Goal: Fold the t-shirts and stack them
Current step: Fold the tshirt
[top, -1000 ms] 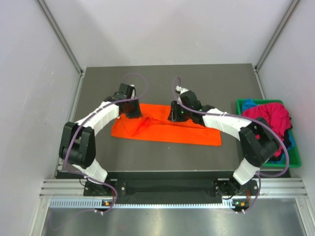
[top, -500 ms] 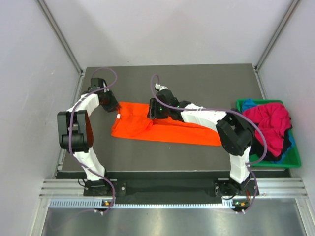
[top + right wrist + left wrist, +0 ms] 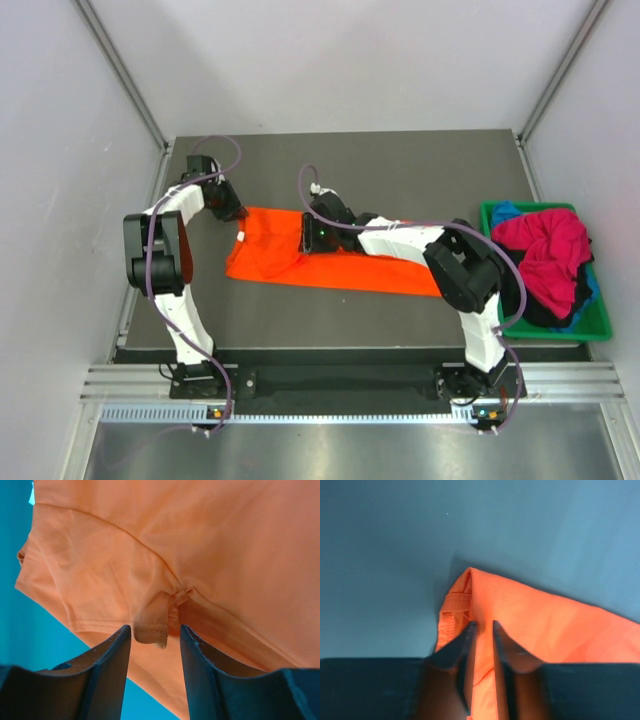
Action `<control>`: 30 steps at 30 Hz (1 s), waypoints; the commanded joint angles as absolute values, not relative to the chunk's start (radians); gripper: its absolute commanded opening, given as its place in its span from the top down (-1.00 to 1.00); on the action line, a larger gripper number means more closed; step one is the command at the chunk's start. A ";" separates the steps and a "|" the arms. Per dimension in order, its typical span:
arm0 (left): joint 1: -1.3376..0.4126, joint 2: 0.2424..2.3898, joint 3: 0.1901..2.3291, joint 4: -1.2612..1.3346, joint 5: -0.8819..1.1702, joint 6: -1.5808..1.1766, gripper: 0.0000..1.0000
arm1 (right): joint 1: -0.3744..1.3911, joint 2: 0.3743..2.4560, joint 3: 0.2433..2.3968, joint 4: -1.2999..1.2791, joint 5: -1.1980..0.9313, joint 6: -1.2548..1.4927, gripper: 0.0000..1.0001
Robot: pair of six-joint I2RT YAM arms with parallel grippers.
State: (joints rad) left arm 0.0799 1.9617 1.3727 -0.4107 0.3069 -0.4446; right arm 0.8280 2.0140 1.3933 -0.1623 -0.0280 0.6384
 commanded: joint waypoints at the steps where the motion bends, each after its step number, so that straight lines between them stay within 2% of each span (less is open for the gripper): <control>1: 0.086 1.971 1.399 -0.365 0.336 -0.422 0.61 | 0.848 2.016 1.378 -0.109 -0.026 0.657 0.17; 2: 0.086 1.973 1.399 -0.365 0.334 -0.422 0.70 | 0.847 2.014 1.367 -0.109 -0.022 0.657 0.42; 3: 0.086 1.974 1.397 -0.365 0.330 -0.420 0.88 | 0.847 2.010 1.361 -0.109 -0.014 0.657 0.56; 4: 0.086 1.977 1.399 -0.373 0.313 -0.422 0.98 | 0.847 2.005 1.338 -0.103 -0.005 0.658 0.80; 8: 0.086 1.999 1.414 -0.419 0.261 -0.420 1.00 | 0.847 1.983 1.286 -0.071 0.017 0.669 1.00; 12: 0.086 2.011 1.427 -0.468 0.174 -0.430 1.00 | 0.850 1.987 1.255 -0.057 0.015 0.678 1.00; 16: 0.086 2.011 1.428 -0.459 0.170 -0.423 1.00 | 0.848 1.976 1.226 -0.020 0.015 0.680 1.00; 18: 0.084 2.010 1.436 -0.459 0.172 -0.422 1.00 | 0.850 1.970 1.224 -0.012 0.008 0.676 0.92; 19: 0.086 2.010 1.440 -0.460 0.179 -0.420 1.00 | 0.850 1.967 1.224 -0.014 0.005 0.676 0.75; 20: 0.086 2.006 1.445 -0.462 0.186 -0.419 1.00 | 0.848 1.956 1.224 -0.018 0.005 0.676 0.69; 22: 0.086 1.996 1.462 -0.480 0.196 -0.420 0.72 | 0.850 1.941 1.224 -0.029 0.008 0.676 0.54; 24: 0.084 1.961 1.470 -0.491 0.199 -0.417 0.40 | 0.848 1.913 1.224 -0.040 0.014 0.673 0.48; 30: 0.061 1.801 1.425 -0.591 0.117 -0.416 0.27 | 0.848 1.855 1.238 -0.098 0.032 0.664 0.28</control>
State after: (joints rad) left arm 0.0715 1.9514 1.4357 -0.5388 0.1642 -0.4210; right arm 0.8349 1.9362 1.2301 -0.0807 0.0059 0.6762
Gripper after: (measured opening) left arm 0.360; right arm 0.350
